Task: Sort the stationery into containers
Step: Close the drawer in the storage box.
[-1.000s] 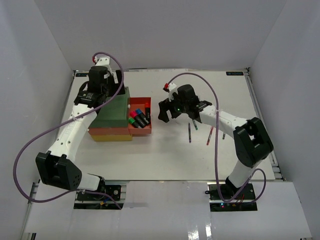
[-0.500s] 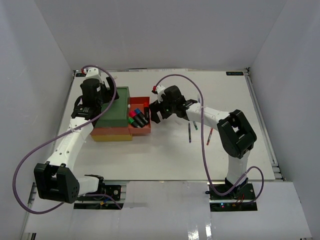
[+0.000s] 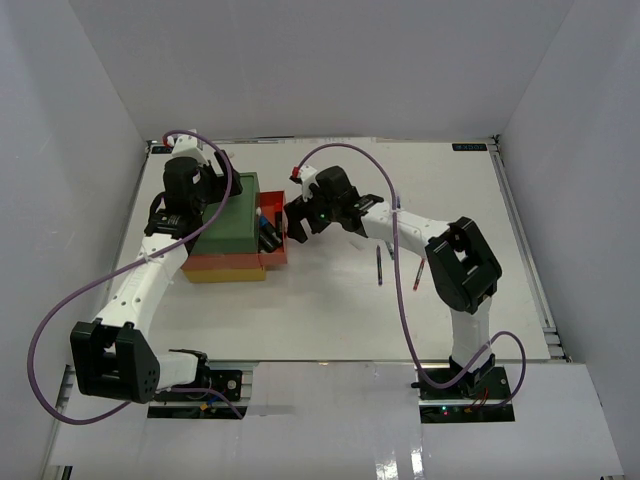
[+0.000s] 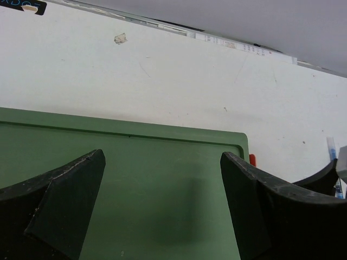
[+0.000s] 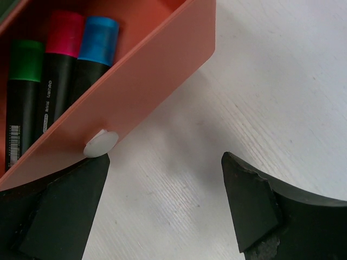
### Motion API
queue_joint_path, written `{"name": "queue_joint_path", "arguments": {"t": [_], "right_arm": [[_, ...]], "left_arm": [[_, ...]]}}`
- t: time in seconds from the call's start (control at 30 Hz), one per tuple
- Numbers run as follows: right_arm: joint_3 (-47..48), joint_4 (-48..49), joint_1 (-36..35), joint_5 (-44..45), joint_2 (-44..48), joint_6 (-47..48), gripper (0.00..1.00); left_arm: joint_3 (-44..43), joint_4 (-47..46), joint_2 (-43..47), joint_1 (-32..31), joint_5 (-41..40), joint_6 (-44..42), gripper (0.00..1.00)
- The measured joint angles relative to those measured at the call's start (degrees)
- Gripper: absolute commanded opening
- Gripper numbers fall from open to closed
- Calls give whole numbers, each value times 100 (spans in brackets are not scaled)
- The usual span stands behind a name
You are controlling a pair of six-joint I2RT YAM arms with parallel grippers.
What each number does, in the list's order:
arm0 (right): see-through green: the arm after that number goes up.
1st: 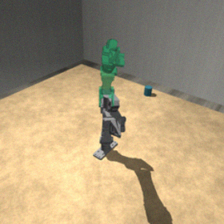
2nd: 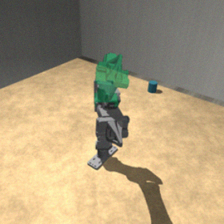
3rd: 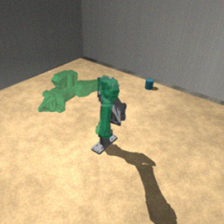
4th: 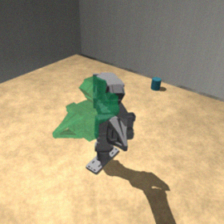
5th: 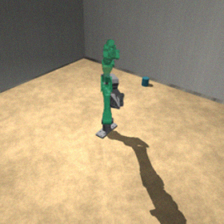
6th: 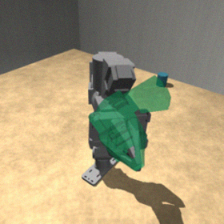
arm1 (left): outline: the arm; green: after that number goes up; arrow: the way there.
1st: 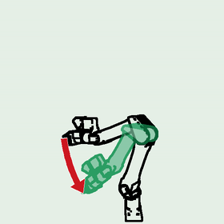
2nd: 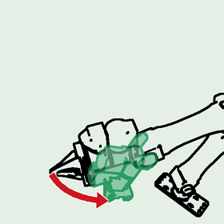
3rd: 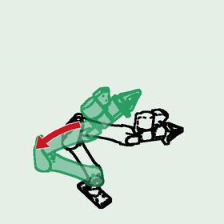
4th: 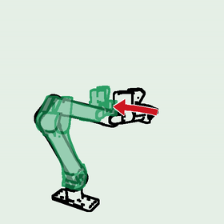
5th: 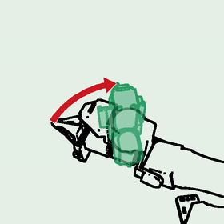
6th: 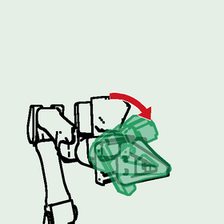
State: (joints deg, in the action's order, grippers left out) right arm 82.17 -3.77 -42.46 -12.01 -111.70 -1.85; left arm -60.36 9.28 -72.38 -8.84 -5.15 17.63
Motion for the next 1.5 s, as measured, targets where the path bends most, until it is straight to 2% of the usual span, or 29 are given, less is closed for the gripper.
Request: {"name": "queue_joint_path", "arguments": {"t": [0.23,0.53,1.07,1.5], "right_arm": [[468,26,-190,-208,-503,-129,90],[625,286,-411,-282,-592,-343,90],[398,824,-605,-378,-581,-879,90],[232,1012,-713,-839,-481,-935,90]], "left_arm": [[0,-33,-7,0,70,11,98],[2,-50,-11,13,164,26,98],[79,-247,-26,114,420,22,98],[140,-363,-26,122,431,-68,98]]}}
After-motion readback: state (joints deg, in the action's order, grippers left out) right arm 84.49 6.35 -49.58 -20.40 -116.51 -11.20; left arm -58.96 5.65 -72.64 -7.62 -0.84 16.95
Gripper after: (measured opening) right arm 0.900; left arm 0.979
